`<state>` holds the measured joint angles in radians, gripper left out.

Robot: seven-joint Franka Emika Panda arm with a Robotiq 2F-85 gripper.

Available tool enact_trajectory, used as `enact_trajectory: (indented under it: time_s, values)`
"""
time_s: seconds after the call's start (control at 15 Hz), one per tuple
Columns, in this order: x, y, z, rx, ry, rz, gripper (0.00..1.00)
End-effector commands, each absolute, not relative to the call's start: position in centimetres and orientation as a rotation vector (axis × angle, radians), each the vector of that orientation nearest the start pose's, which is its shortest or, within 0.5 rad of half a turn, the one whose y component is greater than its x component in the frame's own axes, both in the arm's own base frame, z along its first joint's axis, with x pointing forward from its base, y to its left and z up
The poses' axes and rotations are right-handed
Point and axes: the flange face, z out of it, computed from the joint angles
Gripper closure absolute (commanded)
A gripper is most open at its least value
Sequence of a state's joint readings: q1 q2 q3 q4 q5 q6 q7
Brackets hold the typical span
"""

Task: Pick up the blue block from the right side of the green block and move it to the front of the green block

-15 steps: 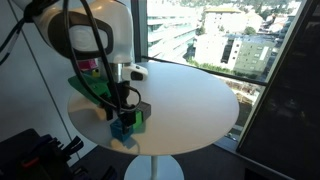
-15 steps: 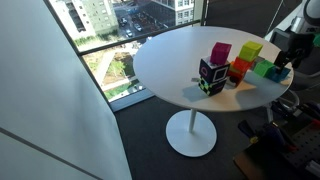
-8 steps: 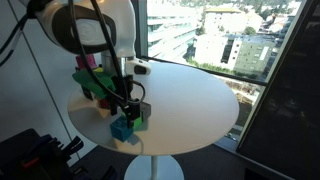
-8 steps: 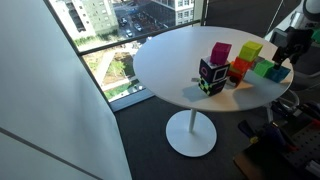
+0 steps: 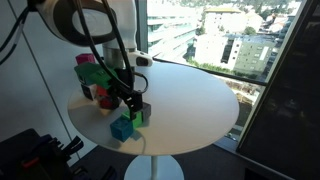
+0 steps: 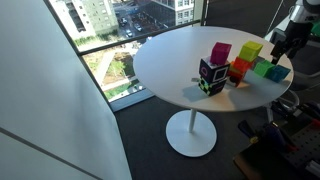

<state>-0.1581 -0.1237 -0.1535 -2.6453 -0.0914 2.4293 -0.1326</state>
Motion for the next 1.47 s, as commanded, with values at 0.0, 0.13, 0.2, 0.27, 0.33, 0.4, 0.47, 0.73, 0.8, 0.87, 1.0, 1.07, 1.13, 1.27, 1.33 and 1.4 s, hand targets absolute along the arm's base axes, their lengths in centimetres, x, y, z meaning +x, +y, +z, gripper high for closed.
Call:
enact_trajectory:
  time_s: [0.0,0.13,0.2,0.27,0.33,0.4,0.47,0.73,0.8,0.87,1.0,1.07,1.13,1.27,1.33,1.4]
  values:
    - [39.4,-12.5,30.1,-3.132,0.148,0.13,0.0]
    - [39.6,-12.4,31.0,-3.131,0.154,0.126,0.0]
    - [39.7,-12.4,31.4,-3.129,0.157,0.124,0.0]
    - [39.7,-12.3,31.8,-3.128,0.156,0.123,0.0]
    - [39.8,-12.2,32.4,-3.127,0.157,0.118,0.0]
    - [39.9,-12.1,33.0,-3.125,0.156,0.111,0.0]
    - [39.9,-12.0,33.5,-3.124,0.16,0.104,0.0]
    - [40.1,-11.4,35.8,-3.116,0.163,0.088,0.0]
    - [40.1,-11.2,36.3,-3.114,0.161,0.086,0.0]
    - [40.1,-11.0,36.9,-3.116,0.157,0.085,0.0]
    - [39.8,-10.8,38.0,-3.123,0.149,0.091,0.0]
    - [39.7,-10.7,38.4,-3.125,0.144,0.097,0.0]
    - [39.6,-10.6,38.9,-3.127,0.14,0.108,0.0]
    - [39.1,-10.5,39.7,-3.136,0.136,0.132,0.0]
    - [38.9,-10.4,40.0,-3.14,0.136,0.154,0.0]
    - [38.6,-10.4,40.3,-3.138,0.131,0.176,0.0]
